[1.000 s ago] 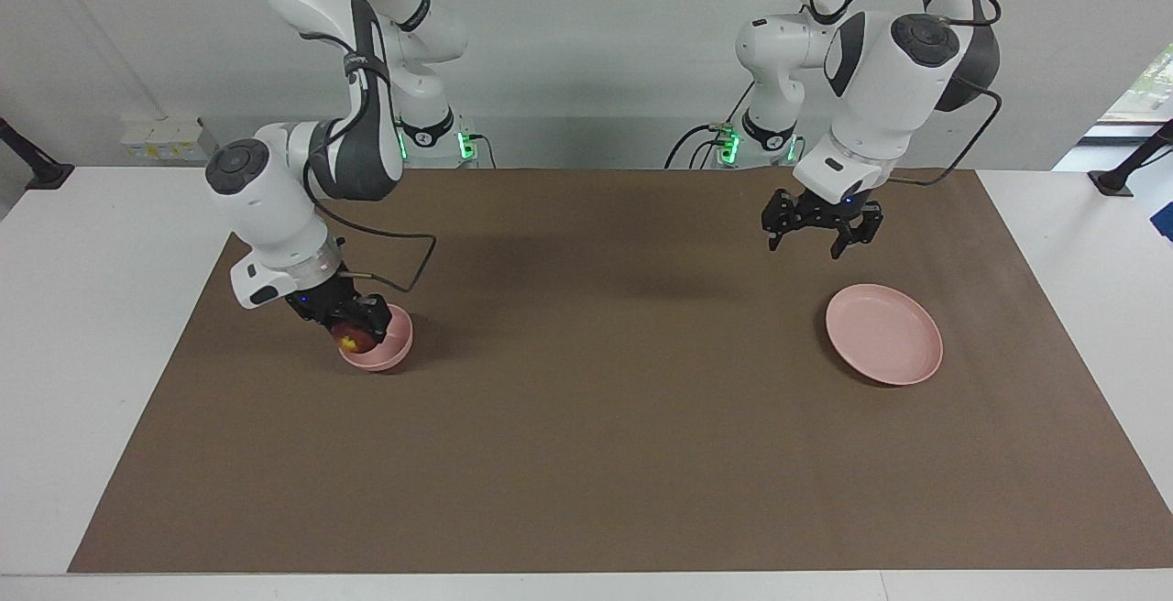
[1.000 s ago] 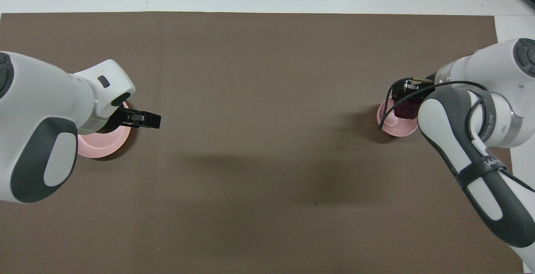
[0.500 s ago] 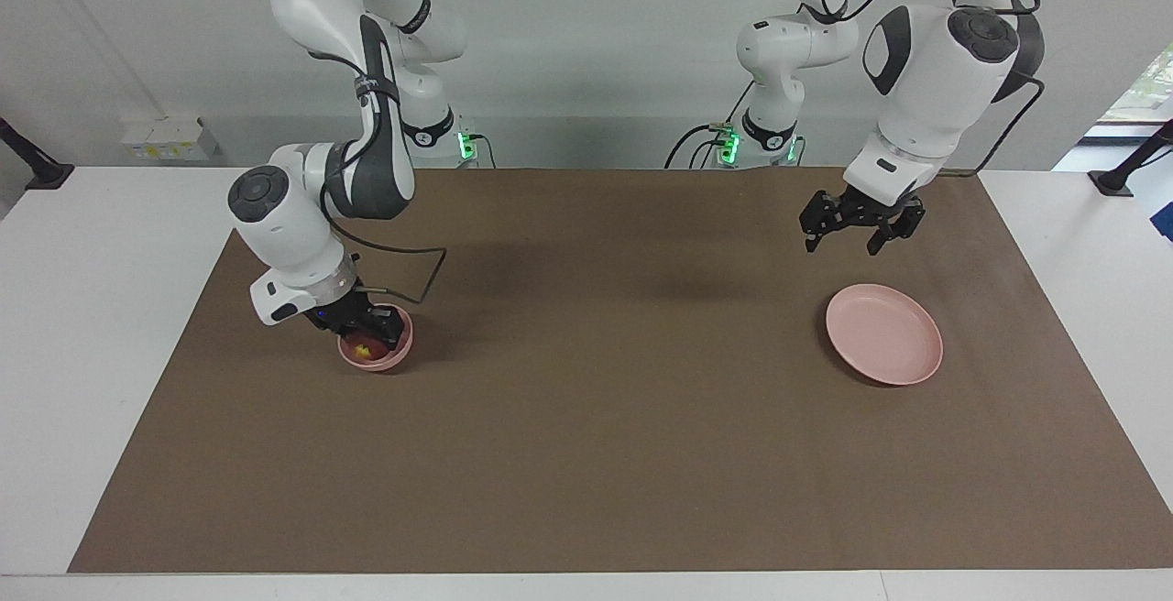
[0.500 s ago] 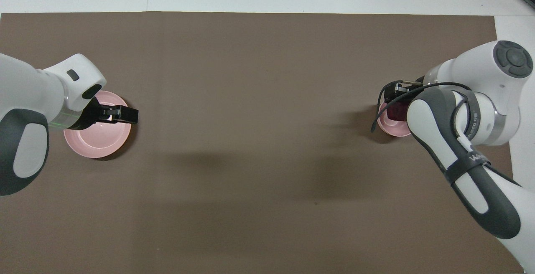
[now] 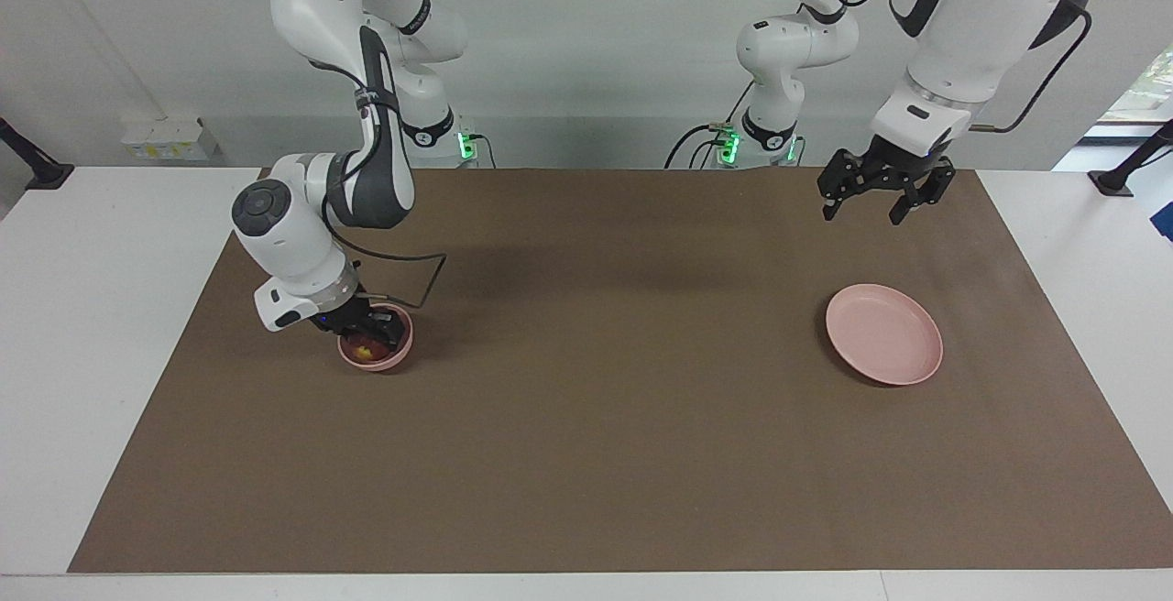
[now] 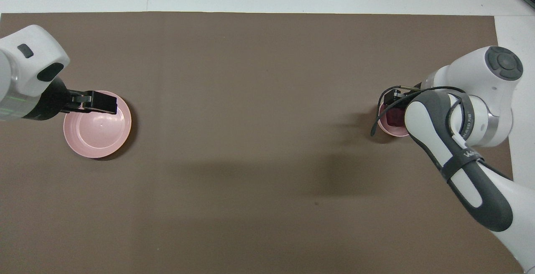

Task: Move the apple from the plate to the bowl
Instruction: 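Lower the apple into the pink bowl while the left gripper withdraws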

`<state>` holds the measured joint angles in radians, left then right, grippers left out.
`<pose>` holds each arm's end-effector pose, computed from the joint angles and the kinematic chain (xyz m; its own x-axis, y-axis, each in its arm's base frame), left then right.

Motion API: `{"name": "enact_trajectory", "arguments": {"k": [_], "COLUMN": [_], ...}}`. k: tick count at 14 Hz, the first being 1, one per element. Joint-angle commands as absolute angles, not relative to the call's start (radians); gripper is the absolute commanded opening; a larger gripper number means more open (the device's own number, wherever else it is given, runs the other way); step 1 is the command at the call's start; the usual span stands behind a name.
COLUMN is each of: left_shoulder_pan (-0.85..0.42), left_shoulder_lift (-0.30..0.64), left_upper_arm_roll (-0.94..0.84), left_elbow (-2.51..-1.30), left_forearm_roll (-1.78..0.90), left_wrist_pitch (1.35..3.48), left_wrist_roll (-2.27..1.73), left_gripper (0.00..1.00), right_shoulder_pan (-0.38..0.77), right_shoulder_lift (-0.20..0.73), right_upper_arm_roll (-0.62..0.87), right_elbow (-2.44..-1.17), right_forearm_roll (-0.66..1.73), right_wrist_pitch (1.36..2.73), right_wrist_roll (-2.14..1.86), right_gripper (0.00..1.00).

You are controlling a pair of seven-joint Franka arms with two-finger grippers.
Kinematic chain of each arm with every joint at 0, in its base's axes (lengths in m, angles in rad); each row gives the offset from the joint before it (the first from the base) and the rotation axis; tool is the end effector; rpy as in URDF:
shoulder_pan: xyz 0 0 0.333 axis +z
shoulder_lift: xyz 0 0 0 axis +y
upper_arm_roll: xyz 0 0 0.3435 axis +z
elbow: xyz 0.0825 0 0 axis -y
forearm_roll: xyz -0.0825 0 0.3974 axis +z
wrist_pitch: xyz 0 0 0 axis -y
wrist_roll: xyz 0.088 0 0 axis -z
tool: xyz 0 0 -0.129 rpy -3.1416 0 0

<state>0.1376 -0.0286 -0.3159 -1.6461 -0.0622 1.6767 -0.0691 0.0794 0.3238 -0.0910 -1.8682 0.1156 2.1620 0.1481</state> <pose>0.5586 -0.1107 0.6184 0.9933 -0.1027 0.0538 -0.1057 -0.9928 0.0571 0.6430 0.0024 0.3375 0.9751 -0.2181 -0.0392 -0.2202 -0.9736 -0.0600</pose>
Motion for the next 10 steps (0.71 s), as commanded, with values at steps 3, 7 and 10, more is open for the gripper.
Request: {"name": "enact_trajectory", "arguments": {"k": [3, 7, 10], "left_shoulder_pan": [0.003, -0.139, -0.13], "left_shoulder_lift": [-0.011, -0.018, -0.026], "left_upper_arm_roll": [-0.17, -0.034, -0.043], "left_elbow": [-1.5, -1.48, -1.479], "left_forearm_roll": [-0.041, -0.041, -0.043], "left_wrist_pitch": [1.501, 1.439, 1.456], "left_wrist_roll": [-0.075, -0.077, -0.081], "left_gripper": [1.0, 1.0, 1.0], "right_shoulder_pan": [0.061, 0.063, 0.078], "right_shoulder_lift": [0.327, 0.327, 0.29], "right_upper_arm_roll": [-0.083, -0.083, -0.084], "right_elbow": [-1.875, -1.859, -1.821], "right_forearm_roll": [0.109, 0.109, 0.107], "right_wrist_pitch": [2.191, 2.175, 2.117], "right_wrist_roll": [0.138, 0.14, 0.146], "right_gripper": [1.0, 1.0, 1.0]}}
